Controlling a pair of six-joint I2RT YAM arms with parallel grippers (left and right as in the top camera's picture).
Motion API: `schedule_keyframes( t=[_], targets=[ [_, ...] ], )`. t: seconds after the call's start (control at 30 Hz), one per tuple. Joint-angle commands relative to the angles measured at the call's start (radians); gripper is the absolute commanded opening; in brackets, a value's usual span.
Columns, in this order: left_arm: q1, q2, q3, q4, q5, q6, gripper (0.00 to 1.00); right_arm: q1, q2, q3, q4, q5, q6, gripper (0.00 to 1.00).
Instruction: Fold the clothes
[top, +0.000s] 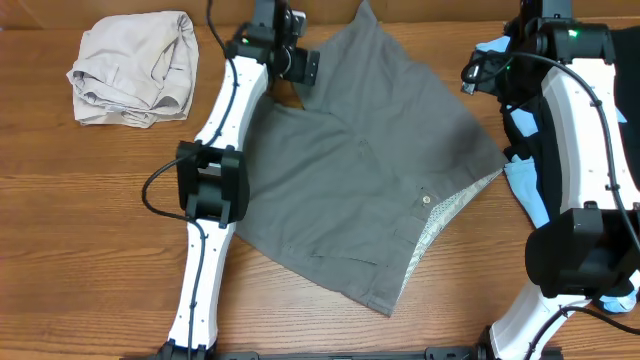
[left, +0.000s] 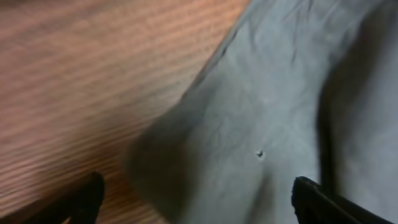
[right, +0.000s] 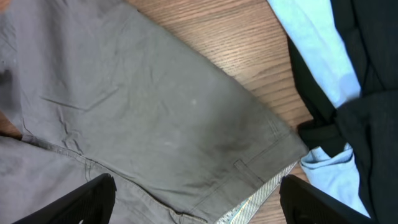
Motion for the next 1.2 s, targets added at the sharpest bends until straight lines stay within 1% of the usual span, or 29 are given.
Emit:
schedule_keyframes(
  t=[0.0,0.07,0.13,0.2,0.27,0.33,0.4,0.43,0.47,0.53,0.57,0.67,0.73,0.83,0.93,0.97,1.0,1.03,1.1,1.17],
  targets=[
    [0.004,0.043,-0.003,0.019,-0.021,-0.029,0.92,0.008,-0.026,0.021,-0.002,0.000,0.000,0.86],
    [0.004,0.057,-0.004,0.019,-0.021,-0.032,0.84,0.010,-0.026,0.021,-0.003,0.001,0.000,0.82],
    [0.004,0.060,-0.004,0.013,-0.021,-0.033,0.62,0.010,-0.026,0.021,-0.004,0.000,0.000,0.79],
    [0.004,0.060,-0.004,0.005,-0.023,-0.054,0.36,0.010,-0.026,0.021,-0.005,0.000,0.008,0.76],
    [0.007,0.056,-0.003,-0.009,-0.033,-0.088,0.20,0.010,-0.026,0.021,-0.006,0.000,0.028,0.76],
    [0.013,0.055,-0.003,-0.048,-0.097,-0.150,0.04,0.011,-0.026,0.021,-0.014,0.000,0.034,0.76],
    [0.027,0.055,-0.001,-0.134,-0.177,-0.208,0.04,0.011,-0.025,0.019,-0.026,0.001,0.054,0.76],
    [0.040,0.055,-0.001,-0.204,-0.208,-0.218,0.04,0.011,-0.025,0.015,-0.032,0.000,0.058,0.76],
    [0.049,0.055,-0.001,-0.242,-0.217,-0.219,0.04,0.012,-0.025,0.012,-0.034,0.000,0.058,0.76],
    [0.087,0.055,-0.001,-0.418,-0.263,-0.222,0.04,0.013,-0.024,-0.011,-0.051,0.001,0.105,0.76],
    [0.109,0.055,-0.001,-0.514,-0.320,-0.251,0.04,0.013,-0.024,-0.029,-0.055,0.000,0.119,0.76],
    [0.175,0.055,-0.002,-0.690,-0.397,-0.271,0.04,0.013,-0.024,-0.112,-0.036,0.000,0.168,0.76],
    [0.220,0.055,-0.002,-0.755,-0.396,-0.271,0.04,0.013,-0.024,-0.174,-0.010,-0.002,0.190,0.77],
    [0.272,0.055,-0.003,-0.802,-0.372,-0.270,0.04,0.015,-0.024,-0.281,0.053,-0.042,0.189,0.77],
    [0.309,0.055,-0.003,-0.844,-0.324,-0.266,0.18,0.019,-0.024,-0.375,0.129,-0.077,0.186,0.77],
    [0.315,0.055,-0.003,-0.858,-0.309,-0.257,0.25,0.023,-0.024,-0.405,0.157,-0.090,0.177,0.77],
    [0.317,0.055,-0.003,-0.866,-0.297,-0.240,0.42,0.029,-0.024,-0.430,0.177,-0.090,0.177,0.77],
    [0.317,0.055,-0.003,-0.875,-0.290,-0.222,0.53,0.035,-0.024,-0.445,0.187,-0.090,0.169,0.77],
    [0.309,0.055,-0.002,-0.887,-0.290,-0.190,0.60,0.053,-0.024,-0.456,0.196,-0.090,0.157,0.78],
    [0.296,0.050,0.020,-0.903,-0.291,-0.171,0.64,0.066,-0.046,-0.455,0.216,-0.090,0.158,0.81]
  ],
)
